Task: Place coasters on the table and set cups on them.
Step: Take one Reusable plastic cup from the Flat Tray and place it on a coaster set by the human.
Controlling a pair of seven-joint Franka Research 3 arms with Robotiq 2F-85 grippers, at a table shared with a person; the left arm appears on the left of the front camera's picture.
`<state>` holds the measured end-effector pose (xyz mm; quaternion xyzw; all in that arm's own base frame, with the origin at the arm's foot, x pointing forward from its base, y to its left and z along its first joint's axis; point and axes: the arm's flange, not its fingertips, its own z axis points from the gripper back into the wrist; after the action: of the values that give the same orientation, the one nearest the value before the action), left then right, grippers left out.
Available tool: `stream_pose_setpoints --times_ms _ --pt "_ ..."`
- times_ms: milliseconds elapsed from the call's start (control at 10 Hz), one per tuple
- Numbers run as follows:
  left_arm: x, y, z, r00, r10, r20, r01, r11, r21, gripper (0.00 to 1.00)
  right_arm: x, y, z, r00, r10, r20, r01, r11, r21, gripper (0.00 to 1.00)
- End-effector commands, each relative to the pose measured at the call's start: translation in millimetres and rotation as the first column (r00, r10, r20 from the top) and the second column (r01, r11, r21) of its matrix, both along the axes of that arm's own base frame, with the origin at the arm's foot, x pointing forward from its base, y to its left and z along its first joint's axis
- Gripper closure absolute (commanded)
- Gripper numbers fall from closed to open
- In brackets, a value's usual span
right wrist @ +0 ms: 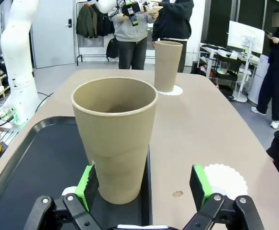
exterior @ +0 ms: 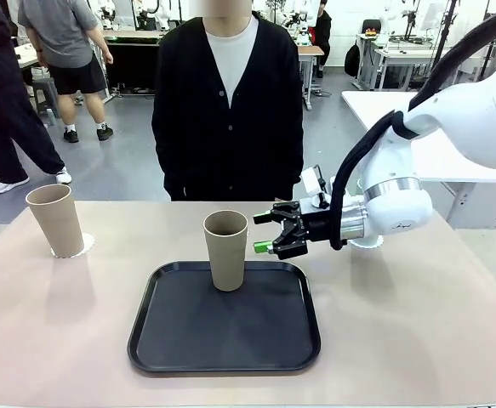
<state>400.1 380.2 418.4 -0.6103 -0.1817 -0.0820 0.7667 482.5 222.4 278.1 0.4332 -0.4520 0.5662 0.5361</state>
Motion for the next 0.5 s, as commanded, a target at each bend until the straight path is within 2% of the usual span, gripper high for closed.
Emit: stream_pose_setpoints --times_ms 0,100,400 --pt "-0.9 0.3 1.6 1.0 0.005 -0.005 -0.005 1.0 0.008 0.0 9.6 11.6 -3.7 0.999 0.013 -0.05 -0.012 1.0 0.007 0.0" --pt "-0.9 0.3 1.6 1.0 0.005 -0.005 -0.005 1.0 0.008 0.0 9.6 14.7 -6.1 0.997 0.033 -0.071 -0.033 0.999 0.005 0.0" --pt "-0.9 0.3 1.6 1.0 0.005 -0.005 -0.005 1.0 0.008 0.0 7.5 12.6 -3.3 0.997 0.043 -0.07 -0.043 0.999 -0.003 0.0"
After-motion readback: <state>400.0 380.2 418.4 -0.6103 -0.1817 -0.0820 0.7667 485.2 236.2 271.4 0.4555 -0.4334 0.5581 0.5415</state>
